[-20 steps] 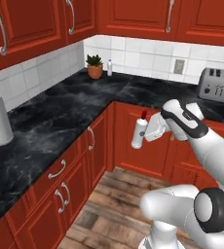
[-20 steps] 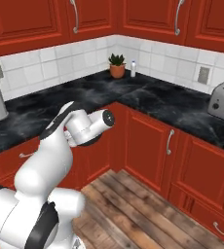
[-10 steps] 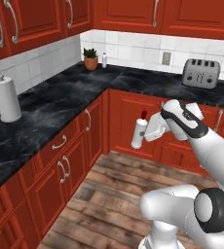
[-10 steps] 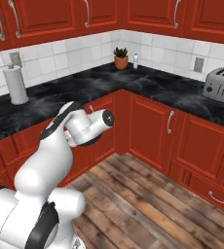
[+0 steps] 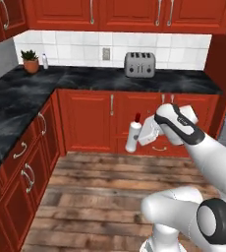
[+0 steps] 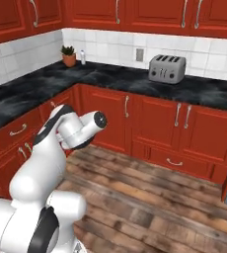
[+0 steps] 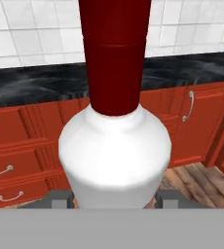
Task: Place the drinks on the dining counter in a tight cluster.
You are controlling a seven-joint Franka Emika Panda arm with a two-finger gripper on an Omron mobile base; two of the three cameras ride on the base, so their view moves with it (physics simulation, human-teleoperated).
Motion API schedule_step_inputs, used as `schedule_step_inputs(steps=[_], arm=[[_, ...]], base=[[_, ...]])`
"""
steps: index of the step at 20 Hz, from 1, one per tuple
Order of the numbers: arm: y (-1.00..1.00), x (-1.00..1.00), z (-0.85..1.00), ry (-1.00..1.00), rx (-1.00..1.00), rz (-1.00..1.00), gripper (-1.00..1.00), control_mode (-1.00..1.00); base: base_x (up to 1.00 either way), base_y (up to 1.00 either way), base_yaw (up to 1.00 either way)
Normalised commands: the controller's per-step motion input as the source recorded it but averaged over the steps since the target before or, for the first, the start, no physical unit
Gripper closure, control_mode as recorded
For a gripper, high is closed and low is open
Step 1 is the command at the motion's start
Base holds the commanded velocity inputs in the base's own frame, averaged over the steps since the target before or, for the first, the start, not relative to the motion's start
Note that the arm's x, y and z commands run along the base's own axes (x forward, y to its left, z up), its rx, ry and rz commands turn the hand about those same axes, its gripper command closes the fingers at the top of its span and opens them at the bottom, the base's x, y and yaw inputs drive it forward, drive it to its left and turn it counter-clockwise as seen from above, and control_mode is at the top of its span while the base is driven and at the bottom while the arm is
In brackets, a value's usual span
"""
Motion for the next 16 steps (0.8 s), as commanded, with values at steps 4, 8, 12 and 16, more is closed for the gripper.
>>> schedule_step_inputs(steps=[4,8,12,16], arm=[[0.00,0.00,0.00,0.00,0.00,0.00,1.00,1.00],[0.00,0.00,0.00,0.00,0.00,0.00,1.00,1.00],[0.00,0.00,0.00,0.00,0.00,0.00,1.00,1.00],[0.00,0.00,0.00,0.00,0.00,0.00,1.00,1.00]], base=[[-0.54,0.15,-0.57],[-0.54,0.14,-0.53],[-0.53,0.11,-0.53],[-0.48,0.09,-0.56]])
